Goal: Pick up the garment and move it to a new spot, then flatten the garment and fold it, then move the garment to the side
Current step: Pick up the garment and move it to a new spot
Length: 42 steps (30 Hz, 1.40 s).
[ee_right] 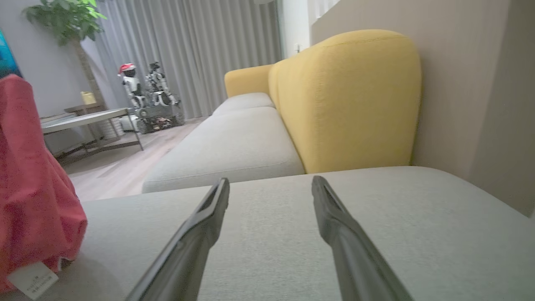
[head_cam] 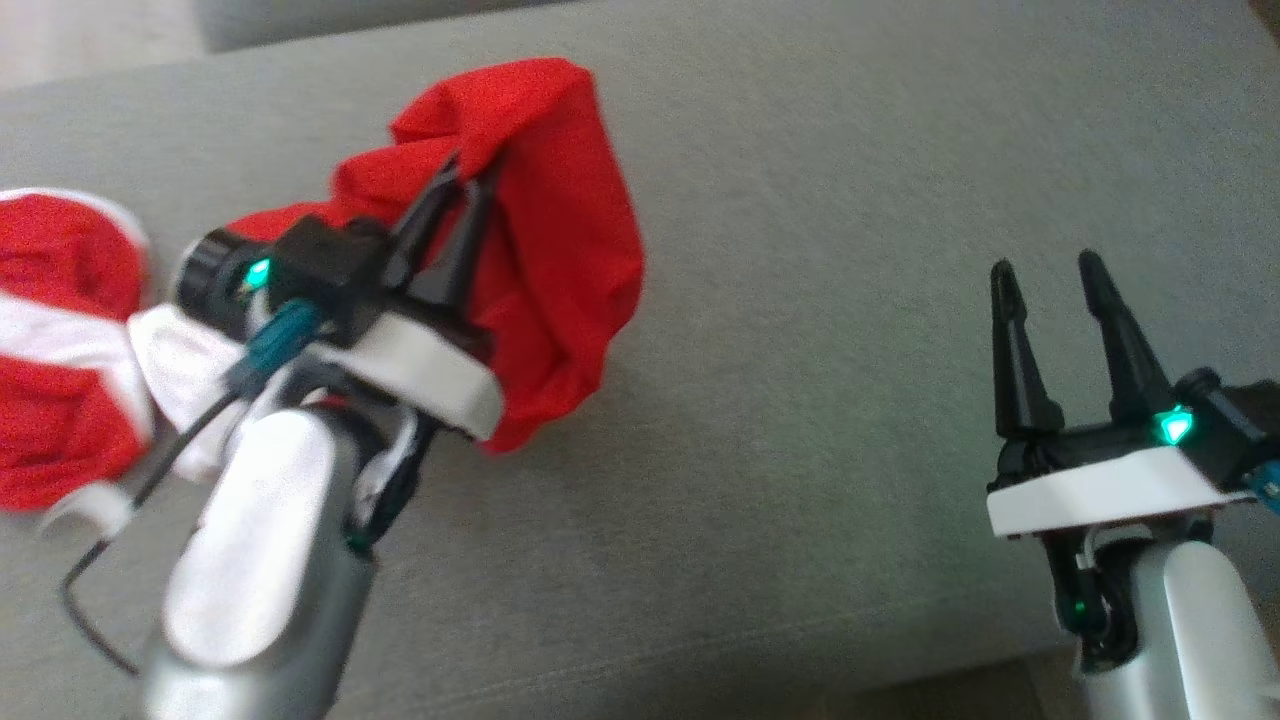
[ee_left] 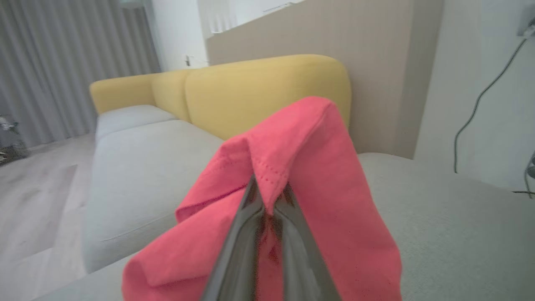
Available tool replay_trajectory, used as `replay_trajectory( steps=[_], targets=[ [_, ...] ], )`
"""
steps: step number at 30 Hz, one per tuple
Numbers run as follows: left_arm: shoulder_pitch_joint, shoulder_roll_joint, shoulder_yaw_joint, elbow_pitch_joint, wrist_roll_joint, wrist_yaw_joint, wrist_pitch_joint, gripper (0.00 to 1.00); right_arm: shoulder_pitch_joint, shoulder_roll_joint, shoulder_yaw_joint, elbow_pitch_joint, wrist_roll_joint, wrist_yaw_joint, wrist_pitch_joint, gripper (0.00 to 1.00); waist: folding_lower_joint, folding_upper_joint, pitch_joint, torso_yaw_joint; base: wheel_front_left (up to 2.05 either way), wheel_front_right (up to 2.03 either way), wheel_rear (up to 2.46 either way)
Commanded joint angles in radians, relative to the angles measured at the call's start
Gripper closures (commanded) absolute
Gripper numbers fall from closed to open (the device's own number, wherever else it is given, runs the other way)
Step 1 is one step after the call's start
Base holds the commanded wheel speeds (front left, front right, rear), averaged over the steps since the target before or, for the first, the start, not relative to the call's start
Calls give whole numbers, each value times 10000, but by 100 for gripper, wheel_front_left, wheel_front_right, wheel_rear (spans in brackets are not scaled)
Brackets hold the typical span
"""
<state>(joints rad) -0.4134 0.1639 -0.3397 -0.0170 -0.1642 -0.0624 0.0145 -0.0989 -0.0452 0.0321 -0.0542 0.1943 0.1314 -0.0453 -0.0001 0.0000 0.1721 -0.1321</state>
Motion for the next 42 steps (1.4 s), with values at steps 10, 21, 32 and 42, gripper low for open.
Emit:
replay_trajectory(
  steps=[10,21,32,42],
  targets=[
    [-1973,-751,-1343,3508,9,-502,-260,100,-718,-51,442,-112,507,-7,-600,0,1,0,1898,-2299,0,0,0],
    [-2577,-1053,-2126,5493,-666,-619,-840,0,-824,-51,397,316,679,-7,-922,0,1,0,1905,-2183,0,0,0],
    [-1664,-790,-1474,4540,-1191,217,-2214,0,-774,-51,172,473,174,-7,-621,0,1,0,751,-673,0,0,0],
    [132,241,207,3338,-1968,1294,-2617,0,-415,-51,65,624,-258,-7,-132,0,1,0,-215,675,0,0,0]
  ],
)
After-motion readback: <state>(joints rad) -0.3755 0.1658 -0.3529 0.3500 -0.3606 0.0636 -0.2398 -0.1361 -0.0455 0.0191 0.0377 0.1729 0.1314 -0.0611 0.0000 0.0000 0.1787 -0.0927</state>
